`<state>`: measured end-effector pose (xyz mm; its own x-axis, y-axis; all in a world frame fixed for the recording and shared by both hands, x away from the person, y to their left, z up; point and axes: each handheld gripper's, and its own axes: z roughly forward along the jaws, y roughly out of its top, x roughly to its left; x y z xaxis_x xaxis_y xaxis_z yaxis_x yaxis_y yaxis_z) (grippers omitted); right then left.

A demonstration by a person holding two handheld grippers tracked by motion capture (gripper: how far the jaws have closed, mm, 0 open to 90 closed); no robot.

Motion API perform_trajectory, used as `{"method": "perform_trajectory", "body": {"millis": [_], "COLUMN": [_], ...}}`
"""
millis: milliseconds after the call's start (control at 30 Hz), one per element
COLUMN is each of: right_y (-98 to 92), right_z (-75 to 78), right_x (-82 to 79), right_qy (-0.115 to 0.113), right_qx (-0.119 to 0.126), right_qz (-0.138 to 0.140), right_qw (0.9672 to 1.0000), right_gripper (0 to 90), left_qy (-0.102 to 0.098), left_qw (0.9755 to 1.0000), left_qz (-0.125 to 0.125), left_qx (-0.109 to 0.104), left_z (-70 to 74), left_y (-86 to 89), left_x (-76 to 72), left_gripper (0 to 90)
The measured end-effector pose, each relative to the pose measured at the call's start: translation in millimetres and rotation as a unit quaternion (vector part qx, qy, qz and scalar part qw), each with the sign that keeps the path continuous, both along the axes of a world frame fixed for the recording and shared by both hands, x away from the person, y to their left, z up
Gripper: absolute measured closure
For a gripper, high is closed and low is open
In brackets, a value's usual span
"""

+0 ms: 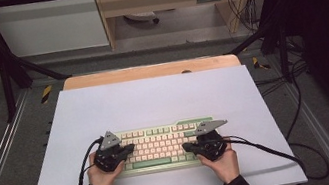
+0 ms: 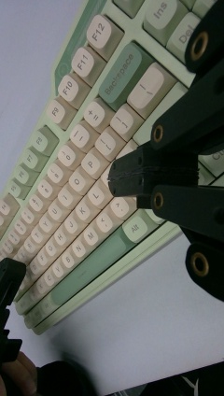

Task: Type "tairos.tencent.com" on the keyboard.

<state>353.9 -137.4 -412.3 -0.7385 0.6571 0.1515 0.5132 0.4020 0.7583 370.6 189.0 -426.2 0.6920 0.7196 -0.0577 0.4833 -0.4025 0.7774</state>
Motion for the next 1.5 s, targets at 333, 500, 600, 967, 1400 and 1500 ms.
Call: {"method": "perform_trajectory", "body": {"millis": [333, 500, 600, 967, 1400, 1500], "right_y": [0.4, 2.2, 4.8, 21.2, 44.1, 50.3], "right_z": [1.3, 1.2, 1.9, 4.8, 4.9, 5.2], "right_x": [-0.8, -1.1, -1.2, -0.3, 5.1, 6.2], "right_qy": [-0.001, 0.002, 0.001, -0.001, -0.001, 0.002], "right_qx": [0.006, 0.007, 0.006, 0.009, 0.005, 0.008], "right_qz": [0.001, 0.001, 0.005, 0.019, 0.036, 0.038], "right_qw": [1.0000, 1.0000, 1.0000, 0.9998, 0.9994, 0.9993], "right_gripper": [90.0, 90.0, 90.0, 90.0, 90.0, 90.0], "left_qy": [0.000, -0.001, 0.002, 0.001, 0.002, 0.003], "left_qw": [0.9998, 0.9999, 0.9998, 0.9997, 0.9996, 0.9996], "left_qz": [0.004, 0.005, 0.008, 0.011, 0.012, 0.010], "left_qx": [-0.017, -0.016, -0.018, -0.022, -0.027, -0.025], "left_z": [5.4, 6.2, 5.5, 5.4, 5.3, 4.5], "left_y": [22.4, 29.2, 33.9, 39.3, 40.3, 39.7], "left_x": [-14.4, -20.4, -23.1, -26.3, -26.2, -25.8], "left_gripper": [90.0, 90.0, 90.0, 90.0, 90.0, 90.0]}}
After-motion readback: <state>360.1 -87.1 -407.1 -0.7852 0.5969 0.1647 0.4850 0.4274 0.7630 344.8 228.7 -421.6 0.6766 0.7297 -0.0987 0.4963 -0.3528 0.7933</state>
